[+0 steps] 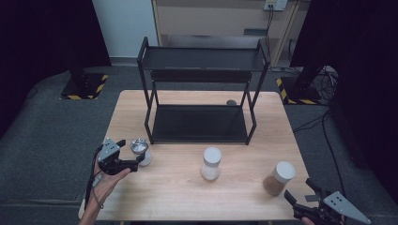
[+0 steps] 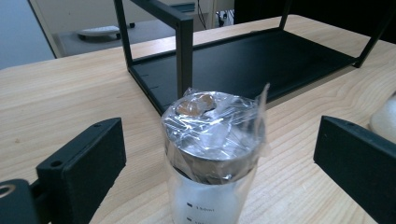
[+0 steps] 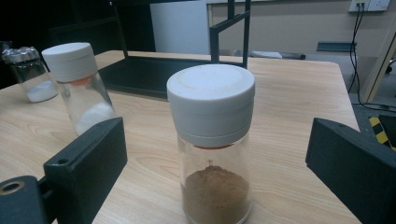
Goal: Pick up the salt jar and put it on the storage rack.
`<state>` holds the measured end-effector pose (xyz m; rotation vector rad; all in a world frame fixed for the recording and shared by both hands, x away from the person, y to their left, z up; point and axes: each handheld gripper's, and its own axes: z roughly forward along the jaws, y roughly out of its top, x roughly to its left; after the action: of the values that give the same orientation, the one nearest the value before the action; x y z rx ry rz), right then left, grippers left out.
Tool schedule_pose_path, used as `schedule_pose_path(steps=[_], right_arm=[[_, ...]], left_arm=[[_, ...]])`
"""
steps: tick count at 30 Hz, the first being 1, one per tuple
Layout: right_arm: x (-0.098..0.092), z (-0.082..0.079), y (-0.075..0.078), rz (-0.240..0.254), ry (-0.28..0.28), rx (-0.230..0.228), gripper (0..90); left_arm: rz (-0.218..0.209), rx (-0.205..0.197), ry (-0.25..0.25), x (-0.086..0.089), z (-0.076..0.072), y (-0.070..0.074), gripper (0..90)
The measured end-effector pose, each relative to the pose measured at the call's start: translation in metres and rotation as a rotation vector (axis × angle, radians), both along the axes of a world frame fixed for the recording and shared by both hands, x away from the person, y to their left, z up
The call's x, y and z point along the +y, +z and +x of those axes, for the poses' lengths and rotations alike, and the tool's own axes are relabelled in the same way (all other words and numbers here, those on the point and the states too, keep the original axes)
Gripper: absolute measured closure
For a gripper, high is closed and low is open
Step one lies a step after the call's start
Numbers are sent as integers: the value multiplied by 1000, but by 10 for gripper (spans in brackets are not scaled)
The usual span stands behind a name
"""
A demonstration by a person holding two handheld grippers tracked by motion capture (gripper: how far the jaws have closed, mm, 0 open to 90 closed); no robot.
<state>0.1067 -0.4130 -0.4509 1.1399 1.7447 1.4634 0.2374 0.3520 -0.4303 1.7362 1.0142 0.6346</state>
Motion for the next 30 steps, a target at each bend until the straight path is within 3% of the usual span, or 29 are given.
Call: schedule_pose_path(steps=[19,23,28,30], right_arm=[[0,0,0,2,-2,0,60],[0,0,-1,4,-3,0,60],[0,0,-1,5,-4,0,60],[0,0,-1,6,-4,0,60]], left_arm=[[5,14,4,-7,22,-11,116],[-2,10,-5,-6,24,-14,179],[14,-23,-24,-6,22,-17,325],[18,-26,-22,-7,22,-16,334]])
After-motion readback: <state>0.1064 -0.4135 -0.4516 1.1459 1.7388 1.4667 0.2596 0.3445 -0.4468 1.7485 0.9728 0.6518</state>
